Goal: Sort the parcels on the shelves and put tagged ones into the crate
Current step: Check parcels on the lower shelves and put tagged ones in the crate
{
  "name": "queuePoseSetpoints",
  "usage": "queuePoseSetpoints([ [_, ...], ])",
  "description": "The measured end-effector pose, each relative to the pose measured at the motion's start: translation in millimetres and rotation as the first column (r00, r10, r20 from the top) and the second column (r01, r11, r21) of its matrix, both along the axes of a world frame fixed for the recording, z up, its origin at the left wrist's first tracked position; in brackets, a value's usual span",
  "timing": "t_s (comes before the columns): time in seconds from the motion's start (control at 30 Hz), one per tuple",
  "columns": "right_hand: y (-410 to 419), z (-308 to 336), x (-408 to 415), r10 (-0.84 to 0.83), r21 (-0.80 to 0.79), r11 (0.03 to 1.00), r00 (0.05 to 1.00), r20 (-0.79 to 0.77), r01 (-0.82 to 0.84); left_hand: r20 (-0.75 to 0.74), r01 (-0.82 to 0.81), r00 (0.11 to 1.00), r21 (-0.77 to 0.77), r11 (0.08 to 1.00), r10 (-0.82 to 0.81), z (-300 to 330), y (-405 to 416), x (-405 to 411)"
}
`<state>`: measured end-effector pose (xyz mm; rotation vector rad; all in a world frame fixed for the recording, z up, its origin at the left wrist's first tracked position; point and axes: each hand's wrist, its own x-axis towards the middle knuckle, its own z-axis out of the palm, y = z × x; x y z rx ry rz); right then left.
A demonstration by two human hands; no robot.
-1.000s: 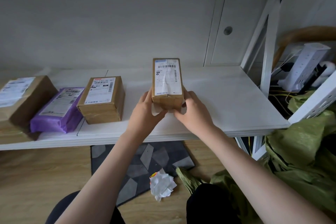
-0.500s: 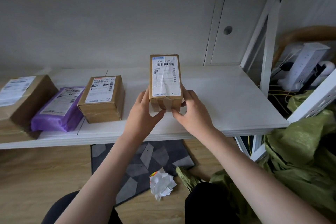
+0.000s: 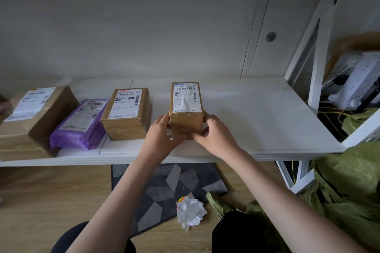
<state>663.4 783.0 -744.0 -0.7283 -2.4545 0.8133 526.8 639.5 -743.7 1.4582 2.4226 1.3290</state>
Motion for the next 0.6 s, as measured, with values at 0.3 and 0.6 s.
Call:
queuePoseSetpoints([
  [0.3, -18.4, 3.1, -41.8, 0.039, -0.020, 0.999, 0.999, 0.033, -0.038, 0.046, -0.097, 0.994, -0.048, 0.994, 0.099, 3.9, -19.5, -34.6],
  [0.6, -25.9, 10.4, -32.7, 0.082, 0.036, 0.996, 0.990, 0.112, -0.087, 0.024, -0.080, 0.996, -0.242, 0.967, 0.089, 8.8, -46.7, -26.4],
])
